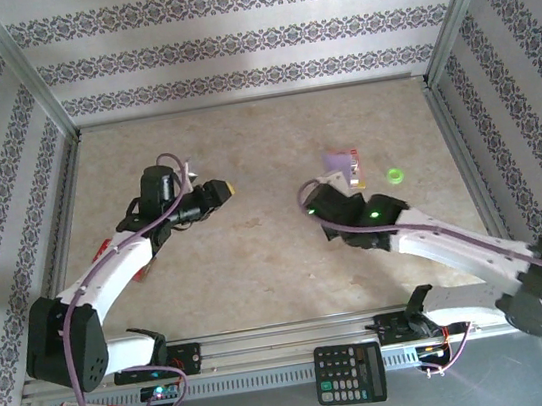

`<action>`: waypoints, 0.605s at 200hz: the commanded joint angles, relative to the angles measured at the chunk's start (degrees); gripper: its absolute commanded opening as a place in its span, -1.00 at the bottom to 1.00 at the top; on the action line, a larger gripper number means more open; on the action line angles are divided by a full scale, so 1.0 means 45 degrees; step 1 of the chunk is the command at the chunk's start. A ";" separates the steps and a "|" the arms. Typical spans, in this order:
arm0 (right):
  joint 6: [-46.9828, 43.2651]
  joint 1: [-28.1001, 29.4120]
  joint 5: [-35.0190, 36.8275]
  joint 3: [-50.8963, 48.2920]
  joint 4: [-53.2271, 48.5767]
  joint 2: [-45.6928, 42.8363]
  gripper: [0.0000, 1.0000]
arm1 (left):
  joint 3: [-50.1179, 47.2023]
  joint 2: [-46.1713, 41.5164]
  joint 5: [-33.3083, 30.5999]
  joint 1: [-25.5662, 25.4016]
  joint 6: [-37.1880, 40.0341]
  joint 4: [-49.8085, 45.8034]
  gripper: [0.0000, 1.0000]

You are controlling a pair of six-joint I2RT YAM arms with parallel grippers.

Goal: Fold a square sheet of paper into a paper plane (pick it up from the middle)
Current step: Turn over the paper at the center of the table.

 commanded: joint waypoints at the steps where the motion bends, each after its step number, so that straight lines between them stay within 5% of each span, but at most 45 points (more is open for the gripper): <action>1: 0.0843 0.1208 0.2061 0.0432 -0.1944 0.2832 -0.98 | -0.0388 0.0030 -0.0264 0.0532 0.0363 -0.0714 -0.03; 29: 0.2257 0.2802 0.1672 0.1873 -0.2211 0.6570 -0.96 | -0.0569 0.0191 -0.0467 0.0988 0.0673 -0.0808 -0.03; 70: 0.2682 0.4142 -0.0128 0.3808 -0.1148 0.9260 -0.78 | -0.0695 0.0309 -0.0528 0.1667 0.1133 -0.1066 -0.03; 121: 0.1959 0.4001 -0.1908 0.3592 0.0295 0.7308 -0.40 | -0.1420 0.0026 0.0555 0.1678 0.0169 -0.0510 -0.04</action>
